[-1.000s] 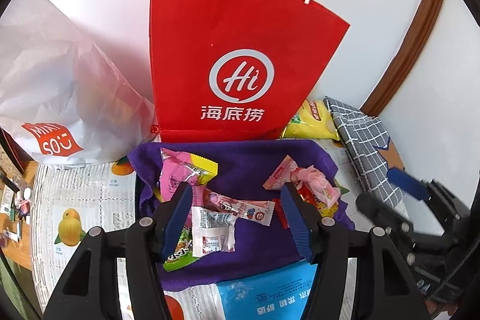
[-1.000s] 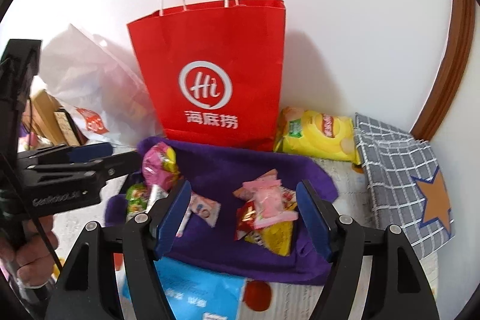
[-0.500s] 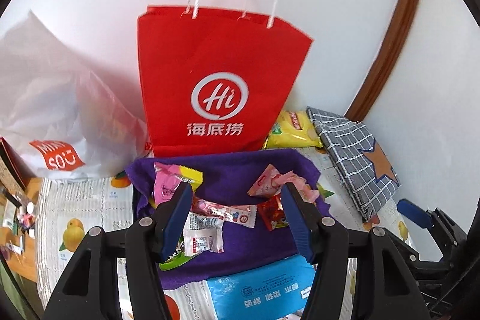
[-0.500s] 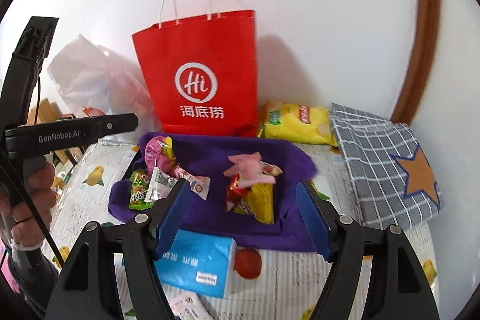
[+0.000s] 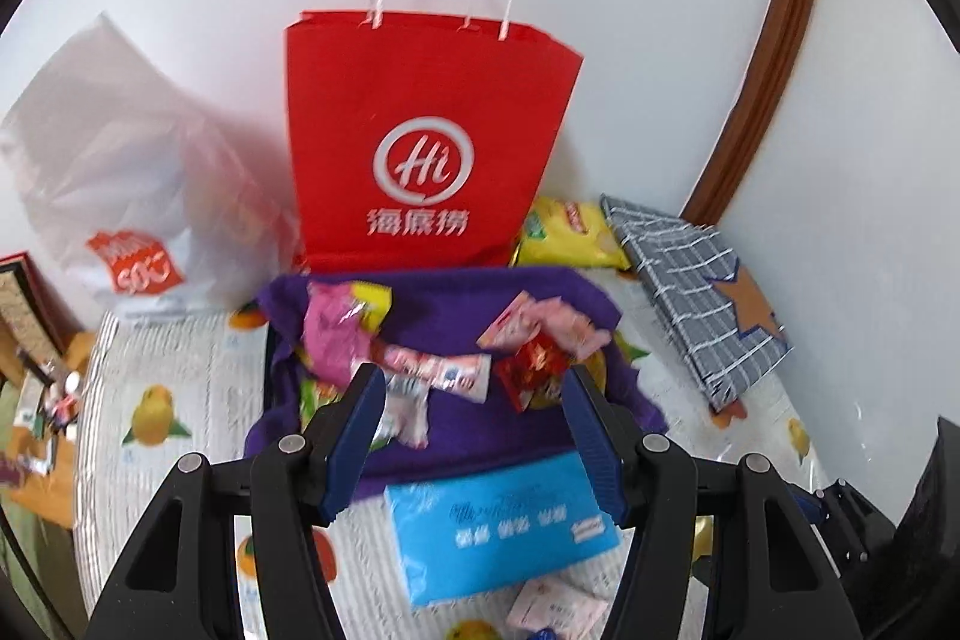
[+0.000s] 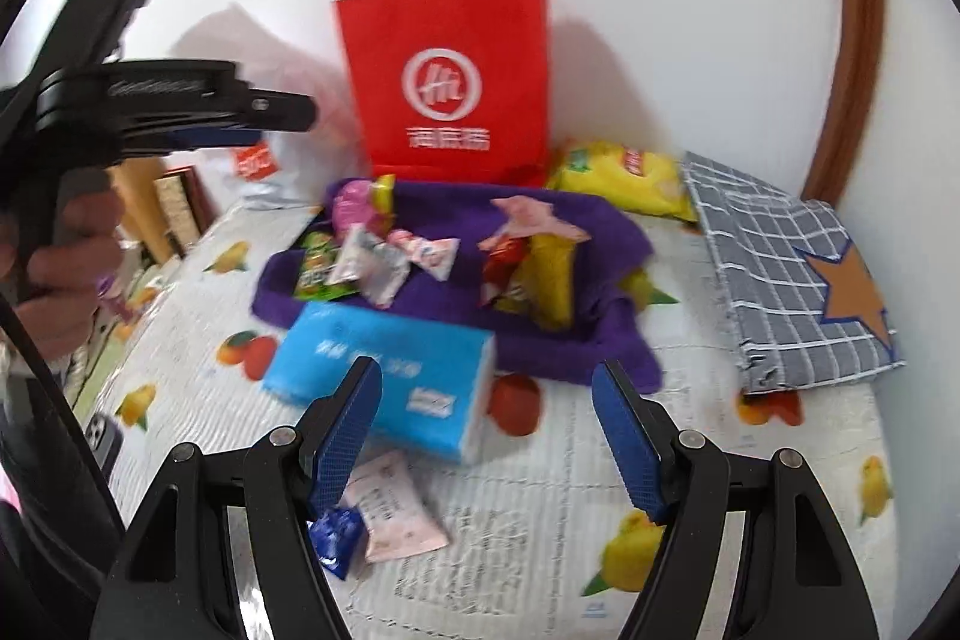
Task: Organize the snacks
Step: 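Move both open tools back toward the loose packets beside the tissue pack, then grasp the pink-white pastry packet with the right tool while the left tool grasps the blue packet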
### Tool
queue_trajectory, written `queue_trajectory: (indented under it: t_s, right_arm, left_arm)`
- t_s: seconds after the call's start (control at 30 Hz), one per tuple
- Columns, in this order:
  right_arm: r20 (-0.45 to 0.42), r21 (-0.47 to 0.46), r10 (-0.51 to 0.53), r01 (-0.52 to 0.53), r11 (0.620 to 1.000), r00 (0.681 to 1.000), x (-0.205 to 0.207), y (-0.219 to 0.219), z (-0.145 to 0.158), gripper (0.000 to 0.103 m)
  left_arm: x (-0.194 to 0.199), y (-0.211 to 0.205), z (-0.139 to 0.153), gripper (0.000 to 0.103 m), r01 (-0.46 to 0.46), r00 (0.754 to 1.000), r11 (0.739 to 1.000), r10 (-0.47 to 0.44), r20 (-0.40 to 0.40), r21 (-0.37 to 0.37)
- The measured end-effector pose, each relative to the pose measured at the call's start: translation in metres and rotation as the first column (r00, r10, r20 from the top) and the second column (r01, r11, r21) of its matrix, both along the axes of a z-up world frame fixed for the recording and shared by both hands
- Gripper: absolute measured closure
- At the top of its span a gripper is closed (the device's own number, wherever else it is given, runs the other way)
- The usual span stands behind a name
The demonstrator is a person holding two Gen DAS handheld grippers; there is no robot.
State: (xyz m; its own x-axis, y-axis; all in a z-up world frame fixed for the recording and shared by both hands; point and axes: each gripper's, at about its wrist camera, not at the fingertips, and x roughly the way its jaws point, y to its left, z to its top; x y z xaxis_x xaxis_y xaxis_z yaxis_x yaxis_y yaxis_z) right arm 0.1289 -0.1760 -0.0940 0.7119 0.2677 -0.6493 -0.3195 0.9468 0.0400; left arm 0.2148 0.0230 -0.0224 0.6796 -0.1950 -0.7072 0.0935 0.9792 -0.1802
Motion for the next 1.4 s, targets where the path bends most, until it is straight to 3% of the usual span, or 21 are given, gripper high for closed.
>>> queue_trajectory:
  t_s: [0.1,0.4,0.57,0.67,0.9,1.4]
  right_arm:
    - [0.031,-0.02,-0.086,0.087,0.996,0.996,-0.01,0.002,-0.007,0.031]
    - [-0.085,0.015,-0.028,0.029,0.999,0.996,-0.022,0.01,-0.044,0.031]
    - [-0.12,-0.002,-0.038,0.038,0.999,0.992,-0.027,0.018,-0.07,0.041]
    - [-0.16,-0.004,-0.018,0.018,1.0,0.987,-0.025,0.024,-0.087,0.045]
    - [-0.196,-0.057,-0.035,0.024,0.998,0.98,-0.014,0.033,-0.111,0.046]
    - [-0.188,-0.084,0.001,-0.017,0.996,0.982,0.001,0.04,-0.111,0.046]
  left_arm:
    - [-0.015,0.002,-0.009,0.044,0.005,1.0,1.0,-0.005,-0.02,-0.006]
    - [-0.06,0.012,-0.046,0.044,-0.003,0.996,1.0,0.001,-0.093,-0.015]
    - [-0.08,0.019,-0.074,0.044,-0.006,0.989,1.0,0.003,-0.15,-0.02]
    - [-0.086,0.025,-0.092,0.044,-0.009,0.983,0.999,0.002,-0.186,-0.035]
    - [-0.088,0.028,-0.131,0.044,-0.003,0.965,0.998,-0.014,-0.263,-0.066]
    - [-0.078,0.034,-0.159,0.044,0.003,0.949,0.993,-0.04,-0.314,-0.118]
